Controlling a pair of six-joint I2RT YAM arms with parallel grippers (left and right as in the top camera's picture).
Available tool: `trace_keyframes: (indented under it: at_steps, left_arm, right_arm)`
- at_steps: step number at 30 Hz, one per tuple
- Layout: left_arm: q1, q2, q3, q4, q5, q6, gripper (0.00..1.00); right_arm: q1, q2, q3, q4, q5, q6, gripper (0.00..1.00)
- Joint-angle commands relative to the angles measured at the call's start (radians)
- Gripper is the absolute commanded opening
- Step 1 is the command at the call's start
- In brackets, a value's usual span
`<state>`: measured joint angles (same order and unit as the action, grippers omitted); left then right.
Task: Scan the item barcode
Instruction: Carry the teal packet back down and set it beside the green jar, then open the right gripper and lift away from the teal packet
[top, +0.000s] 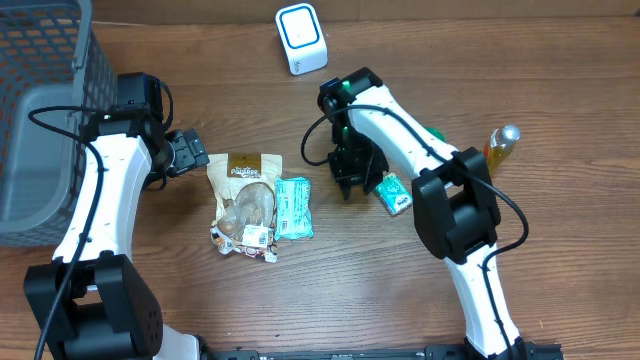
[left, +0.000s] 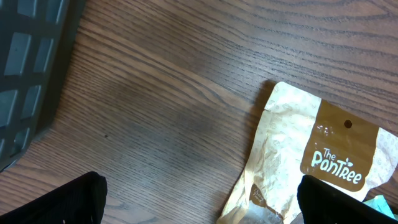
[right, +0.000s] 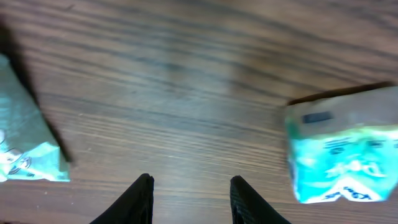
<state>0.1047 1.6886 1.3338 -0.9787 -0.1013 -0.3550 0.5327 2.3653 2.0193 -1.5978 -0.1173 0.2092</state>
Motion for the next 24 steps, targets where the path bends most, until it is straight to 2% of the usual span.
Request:
trace_keyframes:
  at_steps: [1, 18, 24]
  left_arm:
    - [0.0, -0.023, 0.005, 0.0, 0.001, 0.022, 1.0]
    - [0.0, -0.023, 0.005, 0.0, 0.001, 0.022, 0.99]
    - [0.0, -0.023, 0.005, 0.0, 0.001, 0.022, 1.0]
  right_arm:
    - [0.023, 0.005, -0.005, 0.004, -0.016, 0.001, 0.36]
    - [0.035, 0.005, -0.007, 0.011, -0.015, 0.031, 0.35]
    - [0.035, 0.005, -0.091, 0.051, 0.016, 0.031, 0.35]
